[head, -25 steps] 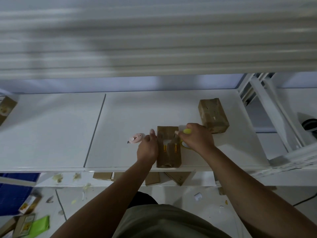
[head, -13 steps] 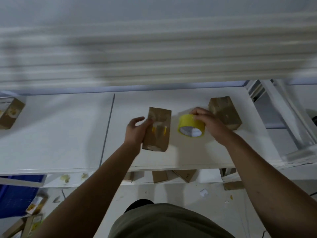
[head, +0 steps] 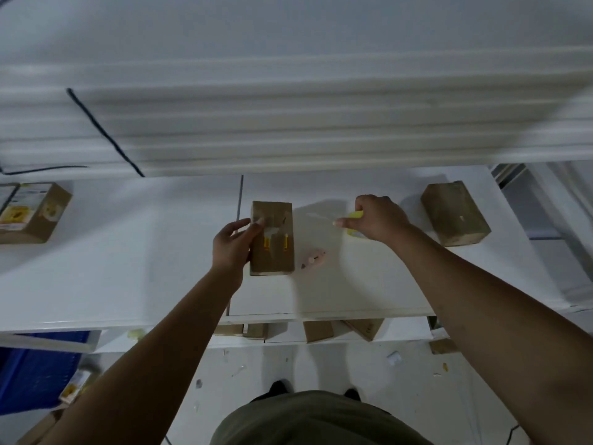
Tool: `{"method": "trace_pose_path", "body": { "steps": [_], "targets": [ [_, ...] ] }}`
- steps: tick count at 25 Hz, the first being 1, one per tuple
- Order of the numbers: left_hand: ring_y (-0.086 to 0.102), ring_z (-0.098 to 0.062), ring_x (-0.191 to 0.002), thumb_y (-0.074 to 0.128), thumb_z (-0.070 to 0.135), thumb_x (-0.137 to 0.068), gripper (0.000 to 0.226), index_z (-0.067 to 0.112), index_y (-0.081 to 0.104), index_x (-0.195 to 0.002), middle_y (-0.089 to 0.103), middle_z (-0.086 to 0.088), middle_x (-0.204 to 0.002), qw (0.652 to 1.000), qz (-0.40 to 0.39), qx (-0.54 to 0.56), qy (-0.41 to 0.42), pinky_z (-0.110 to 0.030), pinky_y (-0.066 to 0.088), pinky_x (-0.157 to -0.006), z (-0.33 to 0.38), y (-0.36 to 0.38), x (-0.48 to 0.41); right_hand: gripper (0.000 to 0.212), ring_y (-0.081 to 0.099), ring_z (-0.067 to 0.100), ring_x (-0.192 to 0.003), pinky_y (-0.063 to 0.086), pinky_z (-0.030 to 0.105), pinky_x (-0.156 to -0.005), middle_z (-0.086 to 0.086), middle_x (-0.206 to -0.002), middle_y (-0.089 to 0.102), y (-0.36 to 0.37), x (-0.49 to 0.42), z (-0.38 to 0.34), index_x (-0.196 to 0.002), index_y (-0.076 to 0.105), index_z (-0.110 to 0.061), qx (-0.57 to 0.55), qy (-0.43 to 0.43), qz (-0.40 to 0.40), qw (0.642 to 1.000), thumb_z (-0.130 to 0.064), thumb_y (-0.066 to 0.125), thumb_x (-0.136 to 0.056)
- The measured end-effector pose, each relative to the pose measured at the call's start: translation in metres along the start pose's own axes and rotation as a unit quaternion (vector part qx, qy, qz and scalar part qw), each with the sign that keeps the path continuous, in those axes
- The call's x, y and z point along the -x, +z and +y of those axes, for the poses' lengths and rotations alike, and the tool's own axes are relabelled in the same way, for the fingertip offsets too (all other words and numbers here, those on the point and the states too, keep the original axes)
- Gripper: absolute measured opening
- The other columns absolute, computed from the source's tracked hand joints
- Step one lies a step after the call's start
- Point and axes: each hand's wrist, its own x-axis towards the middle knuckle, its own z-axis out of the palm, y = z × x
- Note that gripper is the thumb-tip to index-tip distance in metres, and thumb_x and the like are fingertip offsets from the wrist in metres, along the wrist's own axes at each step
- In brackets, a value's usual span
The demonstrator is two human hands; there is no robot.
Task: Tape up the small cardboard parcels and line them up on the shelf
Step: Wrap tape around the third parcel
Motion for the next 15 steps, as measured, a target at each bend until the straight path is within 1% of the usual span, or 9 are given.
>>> {"method": "trace_pose_path", "body": {
  "steps": [2,4,6,8,10,12,14,15],
  "targets": [
    [0.076,-0.034,-0.107,0.085,0.031,-0.089,0.053,0.011,0.065,-0.134,0.076,-0.015,-0.116,1.0,0.011,0.007,-0.02,-0.055,0.062,-0.096,-0.007,0.001,-0.007,0.06,0.065,0.029,-0.094,0.042,0.04,-0.084,-0.001,-0.087,0.066,0.009,0.0,-0.008,-0.093,0.055,-0.022,0.033,-0.012,0.023,0.999,-0.081,0.065,-0.081],
    [0.075,-0.031,-0.103,0.081,0.033,-0.093,0.051,0.011,0.065,-0.135,0.076,-0.013,-0.115,0.999,0.023,0.005,-0.037,-0.049,0.063,-0.092,-0.013,0.0,-0.014,0.057,0.066,0.029,-0.098,0.04,0.045,-0.093,-0.004,-0.091,0.067,0.016,0.005,-0.015,-0.101,0.056,-0.022,0.049,-0.026,0.043,0.998,-0.077,0.061,-0.087],
    [0.075,-0.028,-0.098,0.079,0.036,-0.094,0.049,0.011,0.065,-0.134,0.076,-0.012,-0.113,0.999,0.022,-0.004,-0.045,-0.041,0.064,-0.082,-0.017,-0.003,-0.019,0.052,0.064,0.029,-0.107,0.04,0.046,-0.094,-0.001,-0.104,0.069,0.021,0.012,-0.019,-0.113,0.058,-0.023,0.059,-0.044,0.07,0.995,-0.069,0.062,-0.09],
    [0.075,-0.027,-0.096,0.079,0.038,-0.093,0.049,0.012,0.066,-0.132,0.076,-0.012,-0.112,0.999,0.017,-0.015,-0.047,-0.039,0.063,-0.079,-0.021,-0.005,-0.022,0.047,0.064,0.03,-0.112,0.041,0.046,-0.095,0.0,-0.114,0.071,0.026,0.022,-0.022,-0.123,0.057,-0.025,0.068,-0.067,0.083,0.992,-0.06,0.065,-0.092],
    [0.075,-0.028,-0.097,0.08,0.038,-0.092,0.049,0.012,0.066,-0.132,0.076,-0.011,-0.111,0.999,0.004,-0.025,-0.048,-0.041,0.064,-0.082,-0.021,-0.007,-0.025,0.047,0.065,0.029,-0.111,0.04,0.046,-0.097,-0.001,-0.112,0.072,0.033,0.032,-0.023,-0.13,0.055,-0.026,0.074,-0.072,0.067,0.992,-0.053,0.067,-0.093],
    [0.075,-0.028,-0.098,0.081,0.037,-0.092,0.05,0.012,0.065,-0.131,0.076,-0.01,-0.11,0.998,-0.012,-0.028,-0.051,-0.041,0.064,-0.082,-0.019,-0.008,-0.027,0.054,0.067,0.028,-0.109,0.037,0.046,-0.1,-0.001,-0.108,0.072,0.047,0.045,-0.022,-0.138,0.05,-0.027,0.094,-0.064,0.056,0.992,-0.049,0.069,-0.093],
    [0.074,-0.027,-0.098,0.081,0.037,-0.092,0.05,0.013,0.064,-0.131,0.076,-0.009,-0.11,0.998,-0.022,-0.039,-0.05,-0.039,0.063,-0.08,-0.018,-0.009,-0.028,0.06,0.066,0.027,-0.111,0.037,0.047,-0.101,-0.001,-0.107,0.07,0.059,0.055,-0.019,-0.143,0.048,-0.027,0.127,-0.054,0.073,0.988,-0.047,0.071,-0.092],
    [0.074,-0.026,-0.099,0.081,0.038,-0.092,0.05,0.014,0.063,-0.131,0.075,-0.008,-0.109,0.998,-0.019,-0.046,-0.049,-0.04,0.063,-0.081,-0.019,-0.009,-0.028,0.061,0.064,0.029,-0.112,0.039,0.047,-0.099,0.001,-0.109,0.068,0.062,0.06,-0.019,-0.142,0.051,-0.026,0.142,-0.05,0.101,0.983,-0.046,0.073,-0.089]
  ]
}}
